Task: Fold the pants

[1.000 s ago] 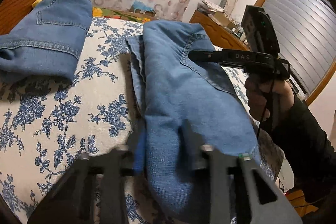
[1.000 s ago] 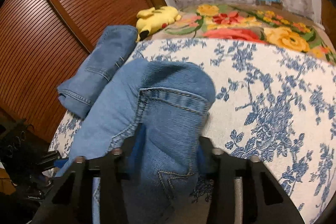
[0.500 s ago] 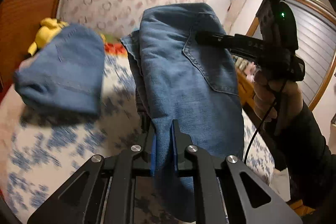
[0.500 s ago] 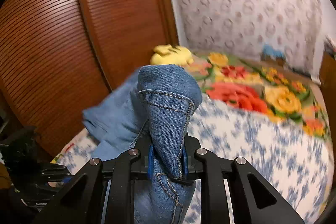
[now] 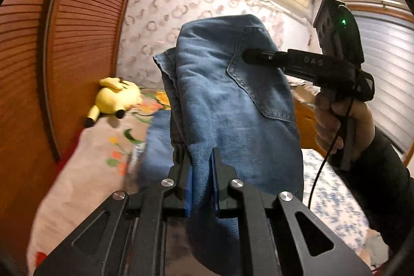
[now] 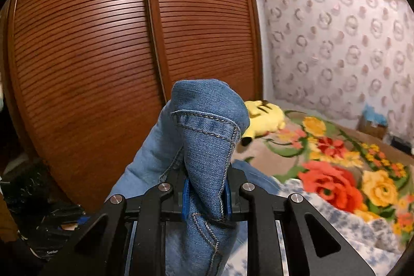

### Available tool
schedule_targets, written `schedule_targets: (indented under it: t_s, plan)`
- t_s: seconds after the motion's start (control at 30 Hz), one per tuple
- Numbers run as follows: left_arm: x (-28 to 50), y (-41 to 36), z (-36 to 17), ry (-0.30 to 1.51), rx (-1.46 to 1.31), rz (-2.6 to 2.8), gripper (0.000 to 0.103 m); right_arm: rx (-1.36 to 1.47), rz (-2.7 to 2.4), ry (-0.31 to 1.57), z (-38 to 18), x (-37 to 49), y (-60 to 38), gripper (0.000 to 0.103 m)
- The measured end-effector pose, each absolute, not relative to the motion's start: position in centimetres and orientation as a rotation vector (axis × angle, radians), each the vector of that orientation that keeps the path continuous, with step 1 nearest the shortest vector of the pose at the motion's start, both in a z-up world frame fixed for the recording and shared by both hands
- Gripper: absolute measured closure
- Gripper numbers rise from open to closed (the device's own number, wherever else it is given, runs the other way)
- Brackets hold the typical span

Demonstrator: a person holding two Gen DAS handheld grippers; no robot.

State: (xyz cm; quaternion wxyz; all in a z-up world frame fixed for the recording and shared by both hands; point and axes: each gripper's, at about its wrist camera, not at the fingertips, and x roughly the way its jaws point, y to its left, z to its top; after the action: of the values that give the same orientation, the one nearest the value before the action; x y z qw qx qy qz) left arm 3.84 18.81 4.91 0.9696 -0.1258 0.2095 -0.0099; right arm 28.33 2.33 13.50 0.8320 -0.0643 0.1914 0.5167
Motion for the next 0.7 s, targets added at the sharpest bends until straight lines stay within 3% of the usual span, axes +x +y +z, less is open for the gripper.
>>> schedule_targets:
  t_s: [0.37, 0.5, 0.67, 0.7]
  plan:
    - [12.9, 21.5, -0.1, 0.637, -0.197, 0.027, 0.091, -0.151, 0.998, 0.615, 0.8, 42.8, 6.6, 0.082]
    - [14.2, 21.9, -0.5, 0.651, -0.195, 0.025, 0.090, -0.161, 0.977, 0.633, -1.0, 44.8, 5.8, 0.079]
    - [14.7, 21.7, -0.9, 0.672, -0.165, 0.033, 0.089, -0.205, 0.889, 0.665, -0.5, 45.5, 6.8, 0.051]
    - [14.3, 21.4, -0.8, 0.673, -0.169, 0.036, 0.089, -0.215, 0.866, 0.663, -0.1, 45.7, 7.4, 0.050]
